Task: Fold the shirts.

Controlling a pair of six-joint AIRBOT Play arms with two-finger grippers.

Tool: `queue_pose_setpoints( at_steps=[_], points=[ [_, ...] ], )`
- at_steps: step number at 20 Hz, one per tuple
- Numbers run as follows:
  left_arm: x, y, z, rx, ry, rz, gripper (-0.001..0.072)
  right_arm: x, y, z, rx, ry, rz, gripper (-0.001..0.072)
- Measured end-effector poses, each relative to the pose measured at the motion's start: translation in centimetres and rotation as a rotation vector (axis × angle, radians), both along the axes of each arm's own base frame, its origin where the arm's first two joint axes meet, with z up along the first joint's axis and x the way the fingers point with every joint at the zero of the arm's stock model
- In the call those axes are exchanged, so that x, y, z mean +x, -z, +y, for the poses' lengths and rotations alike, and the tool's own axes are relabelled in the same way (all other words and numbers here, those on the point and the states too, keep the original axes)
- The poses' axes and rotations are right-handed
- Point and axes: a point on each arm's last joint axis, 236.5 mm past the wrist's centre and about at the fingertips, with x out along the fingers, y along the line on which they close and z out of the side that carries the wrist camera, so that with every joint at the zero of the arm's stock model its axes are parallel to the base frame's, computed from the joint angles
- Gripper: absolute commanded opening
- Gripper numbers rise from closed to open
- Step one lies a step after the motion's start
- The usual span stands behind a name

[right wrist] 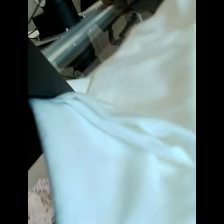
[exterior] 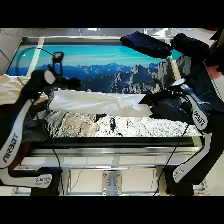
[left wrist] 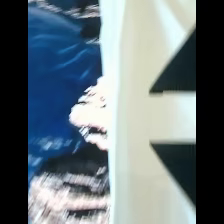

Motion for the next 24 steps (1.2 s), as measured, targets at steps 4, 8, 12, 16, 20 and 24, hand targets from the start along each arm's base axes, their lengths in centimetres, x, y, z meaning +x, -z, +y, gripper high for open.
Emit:
queue_pose_setpoints(
  at_steps=[4, 8, 12, 16, 20, 24],
  points=[
    [-2.9, 6.2, -6.4, 0.055, 0.185, 0.128, 0.0014, -1.1, -6.5, 1.4, 0.075, -0.084, -0.069, 0.0014],
    [-6.9, 10.3, -12.6, 0.065, 0.331, 0.222, 0.0013, -2.1, -13.2, 1.7, 0.076, -0.111, -0.183, 0.0013],
    [-10.0, 9.8, -19.2, -0.052, 0.395, 0.229, 0.0014, -3.9, -18.3, 2.0, 0.059, -0.124, -0.273, 0.0013],
    [-9.1, 3.8, -20.8, -0.132, 0.395, 0.094, 0.0014, -5.1, -20.4, 2.8, 0.047, -0.119, -0.285, 0.0012],
    [-6.1, -6.8, -14.8, -0.099, 0.336, -0.143, 0.0014, -5.3, -20.9, 7.2, 0.038, -0.140, -0.323, 0.0011],
    [-5.9, -17.3, -5.1, -0.021, 0.201, -0.363, 0.0014, -4.1, -20.7, 16.5, 0.060, -0.129, -0.451, 0.0012]
  ],
)
